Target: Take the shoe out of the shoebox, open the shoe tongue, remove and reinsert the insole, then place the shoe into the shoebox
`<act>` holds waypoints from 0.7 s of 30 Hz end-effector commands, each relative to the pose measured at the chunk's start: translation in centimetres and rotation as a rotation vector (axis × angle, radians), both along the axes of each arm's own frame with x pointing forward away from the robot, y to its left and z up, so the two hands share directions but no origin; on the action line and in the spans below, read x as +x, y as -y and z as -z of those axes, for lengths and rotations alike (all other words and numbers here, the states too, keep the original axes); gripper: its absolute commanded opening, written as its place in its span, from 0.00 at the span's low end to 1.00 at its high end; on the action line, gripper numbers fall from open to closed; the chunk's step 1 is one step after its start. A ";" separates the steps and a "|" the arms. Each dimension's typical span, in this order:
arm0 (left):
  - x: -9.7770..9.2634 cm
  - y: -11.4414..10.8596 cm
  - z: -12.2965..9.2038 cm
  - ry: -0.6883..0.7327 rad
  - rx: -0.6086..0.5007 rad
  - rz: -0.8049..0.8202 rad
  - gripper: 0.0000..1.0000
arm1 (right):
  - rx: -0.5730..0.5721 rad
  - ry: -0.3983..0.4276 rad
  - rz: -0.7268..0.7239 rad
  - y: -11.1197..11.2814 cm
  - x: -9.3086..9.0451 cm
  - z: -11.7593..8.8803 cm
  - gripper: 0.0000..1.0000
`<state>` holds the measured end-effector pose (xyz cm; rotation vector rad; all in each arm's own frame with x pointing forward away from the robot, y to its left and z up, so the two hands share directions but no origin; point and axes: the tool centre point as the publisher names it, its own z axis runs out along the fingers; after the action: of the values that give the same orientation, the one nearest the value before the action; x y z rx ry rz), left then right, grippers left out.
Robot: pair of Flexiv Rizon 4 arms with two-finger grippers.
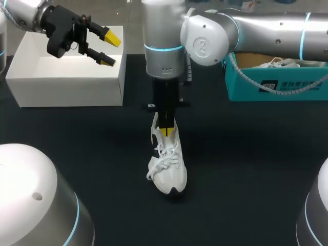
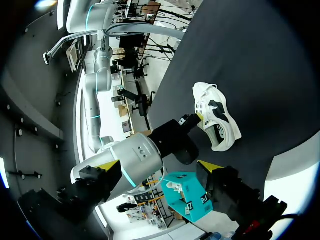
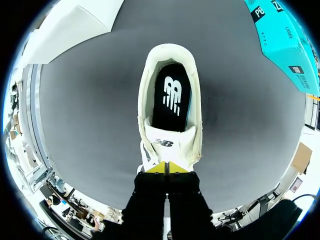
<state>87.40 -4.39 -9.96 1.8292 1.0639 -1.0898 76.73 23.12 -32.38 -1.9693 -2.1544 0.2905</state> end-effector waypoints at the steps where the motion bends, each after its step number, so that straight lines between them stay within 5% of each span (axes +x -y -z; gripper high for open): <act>1: 0.1 0.0 0.0 0.001 0.003 0.003 1.00 | 0.023 -0.025 0.005 0.3 0.5 2.2 0.00; 4: 0.1 0.0 0.0 0.001 0.003 0.003 1.00 | 0.028 -0.030 0.002 0.3 0.7 2.4 0.00; 13: 0.1 0.0 0.0 0.001 0.003 0.003 1.00 | -0.024 0.102 -0.017 0.1 -0.3 -2.5 0.00; 21: 0.1 0.0 0.0 0.001 0.003 0.003 1.00 | -0.023 0.168 -0.065 1.1 0.5 -4.4 0.00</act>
<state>87.40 -4.39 -9.96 1.8292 1.0639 -1.0898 77.36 22.72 -28.68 -2.0018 -2.3088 0.2132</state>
